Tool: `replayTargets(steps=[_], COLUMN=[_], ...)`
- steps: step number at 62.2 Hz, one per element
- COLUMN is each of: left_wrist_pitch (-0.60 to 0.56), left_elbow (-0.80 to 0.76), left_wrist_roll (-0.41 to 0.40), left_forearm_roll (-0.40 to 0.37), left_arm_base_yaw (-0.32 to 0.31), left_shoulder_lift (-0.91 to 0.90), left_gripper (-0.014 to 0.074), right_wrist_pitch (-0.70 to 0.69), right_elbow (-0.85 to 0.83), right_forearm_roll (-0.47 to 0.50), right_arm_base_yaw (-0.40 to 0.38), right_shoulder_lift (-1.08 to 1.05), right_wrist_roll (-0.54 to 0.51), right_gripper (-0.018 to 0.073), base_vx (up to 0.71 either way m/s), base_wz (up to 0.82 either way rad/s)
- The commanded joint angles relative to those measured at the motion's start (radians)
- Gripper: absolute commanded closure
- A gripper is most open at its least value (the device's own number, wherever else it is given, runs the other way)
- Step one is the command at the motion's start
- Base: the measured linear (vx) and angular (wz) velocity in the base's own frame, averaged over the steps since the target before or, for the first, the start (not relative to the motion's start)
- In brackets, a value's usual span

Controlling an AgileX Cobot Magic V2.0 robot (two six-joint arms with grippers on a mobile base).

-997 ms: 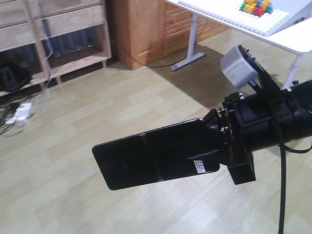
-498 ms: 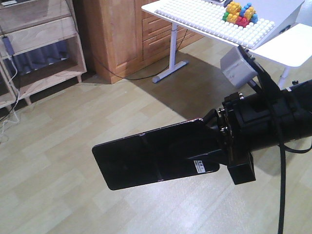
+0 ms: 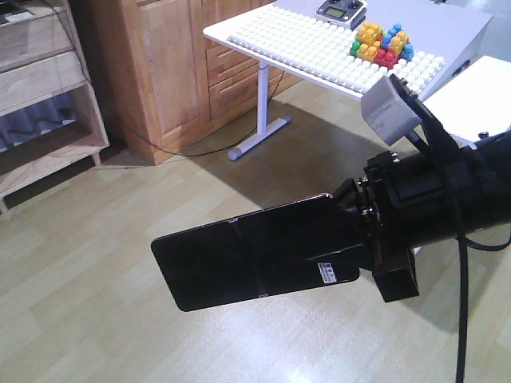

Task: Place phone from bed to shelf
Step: 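Drive toward the wooden shelf unit with the laptop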

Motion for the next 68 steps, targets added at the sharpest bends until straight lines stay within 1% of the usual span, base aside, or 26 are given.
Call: replayTargets(steps=[1, 18, 33, 68], left_wrist_pitch=[-0.072, -0.072, -0.072, -0.072], left_elbow=[-0.021, -0.021, -0.021, -0.021], left_wrist_roll=[-0.006, -0.006, -0.006, -0.006], left_forearm_roll=[-0.009, -0.009, -0.009, -0.009], left_arm_base_yaw=[-0.004, -0.004, -0.004, -0.004], left_shoulder_lift=[-0.013, -0.013, -0.013, -0.013], left_gripper=[0.0595, 0.0595, 0.0595, 0.0595], right_wrist_pitch=[0.066, 0.066, 0.066, 0.066], right_elbow=[-0.028, -0.028, -0.028, -0.028], right_forearm_roll=[0.082, 0.082, 0.082, 0.082], right_arm_base_yaw=[0.000, 0.000, 0.000, 0.000], right_shoulder_lift=[-0.029, -0.029, -0.029, -0.029], right_wrist_roll=[-0.006, -0.006, -0.006, -0.006], right_gripper=[0.0561, 0.0561, 0.0561, 0.0561], base_vx=[0.43, 0.43, 0.42, 0.42], base_wz=[-0.11, -0.06, 0.09, 0.33])
